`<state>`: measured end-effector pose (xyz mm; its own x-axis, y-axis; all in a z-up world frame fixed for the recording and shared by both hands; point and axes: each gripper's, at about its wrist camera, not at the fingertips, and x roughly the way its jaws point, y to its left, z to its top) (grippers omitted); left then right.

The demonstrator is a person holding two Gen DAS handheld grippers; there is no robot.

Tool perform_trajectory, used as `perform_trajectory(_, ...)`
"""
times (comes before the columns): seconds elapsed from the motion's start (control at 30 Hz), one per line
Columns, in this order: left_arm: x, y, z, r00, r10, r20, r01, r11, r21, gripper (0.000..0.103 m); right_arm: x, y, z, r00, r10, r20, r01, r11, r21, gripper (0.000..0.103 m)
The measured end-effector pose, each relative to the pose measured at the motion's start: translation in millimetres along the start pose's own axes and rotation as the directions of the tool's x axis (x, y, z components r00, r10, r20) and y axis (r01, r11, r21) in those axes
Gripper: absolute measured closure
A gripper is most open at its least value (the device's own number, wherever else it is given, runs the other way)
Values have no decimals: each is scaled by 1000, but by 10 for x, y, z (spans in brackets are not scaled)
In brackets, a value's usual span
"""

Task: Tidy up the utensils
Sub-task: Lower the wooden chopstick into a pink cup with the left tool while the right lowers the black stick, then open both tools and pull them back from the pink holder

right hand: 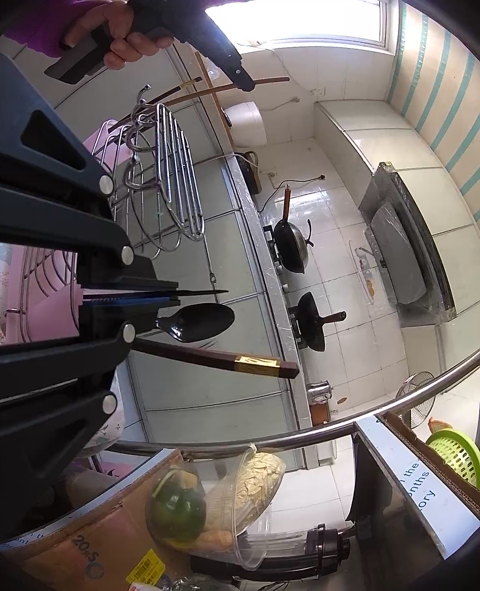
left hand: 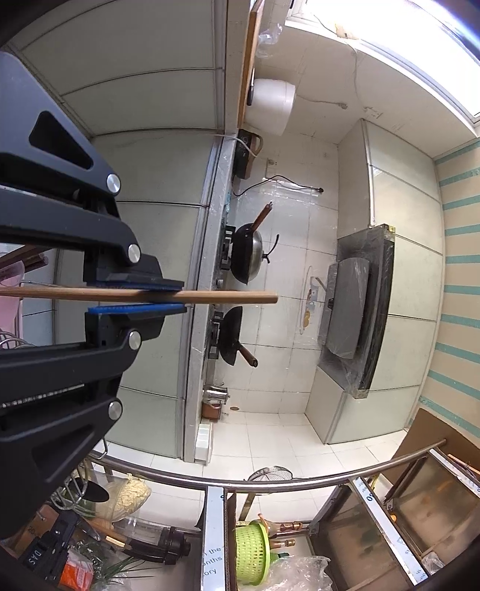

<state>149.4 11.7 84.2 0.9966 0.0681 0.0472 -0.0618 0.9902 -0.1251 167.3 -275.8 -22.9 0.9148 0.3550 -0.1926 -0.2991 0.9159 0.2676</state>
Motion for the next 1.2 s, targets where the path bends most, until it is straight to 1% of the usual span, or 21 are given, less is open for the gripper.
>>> perform_trajectory(0.1,2,61,-109,998,-9,-62,8,1000,-23,97,-16,-15,-4,1000,-5,-16,6,1000,7,100)
perform_trajectory(0.23,-41,142,-295,988,-25,-155,19,999,-37,97,-14,-37,-9,999,-18,-49,18,1000,14,100)
perform_trajectory(0.27,-40,156,-330,984,-28,-175,22,999,-37,97,-6,-44,-12,998,-20,-59,21,1000,20,100)
perform_trajectory(0.33,-14,183,-432,972,-35,-234,26,999,-40,97,9,-49,-16,997,-24,-78,26,999,25,100)
perform_trajectory(0.43,9,226,-553,955,-40,-293,25,998,-55,97,35,-41,-28,993,-34,-109,36,999,18,100)
perform_trajectory(0.47,8,235,-584,952,-36,-304,21,998,-54,97,43,-39,-33,992,-39,-118,41,999,14,100)
perform_trajectory(0.57,-36,230,-603,952,-36,-304,25,999,-39,97,72,-36,-54,988,-51,-146,52,999,6,100)
perform_trajectory(0.67,-43,214,-621,944,-42,-328,35,999,-27,97,100,-36,-70,982,-63,-179,65,998,10,100)
perform_trajectory(0.8,-102,186,-619,942,-36,-333,37,999,-2,96,103,-38,-85,974,-68,-215,72,997,14,100)
perform_trajectory(0.83,-112,183,-620,940,-37,-340,41,999,3,94,103,-39,-88,971,-71,-226,75,997,12,99)
perform_trajectory(0.87,-131,186,-623,937,-39,-348,43,999,2,87,96,-37,-92,969,-74,-235,79,997,10,98)
perform_trajectory(0.9,-150,191,-627,934,-42,-355,44,999,-2,79,89,-36,-95,968,-77,-239,81,997,7,95)
perform_trajectory(0.93,-167,195,-629,932,-48,-359,48,999,-8,76,74,-37,-98,967,-79,-241,83,997,7,88)
perform_trajectory(0.97,-185,198,-630,930,-50,-365,49,999,-12,72,58,-39,-102,967,-79,-242,84,996,8,84)
perform_trajectory(1.0,-209,203,-638,927,-54,-371,51,999,-16,71,50,-39,-104,966,-80,-248,84,996,6,82)
perform_trajectory(1.1,-268,210,-651,919,-63,-390,59,998,-22,71,39,-44,-121,958,-83,-274,87,996,2,82)
perform_trajectory(1.2,-335,204,-649,916,-61,-396,62,998,-10,71,-29,-45,-137,955,-85,-283,92,996,10,82)
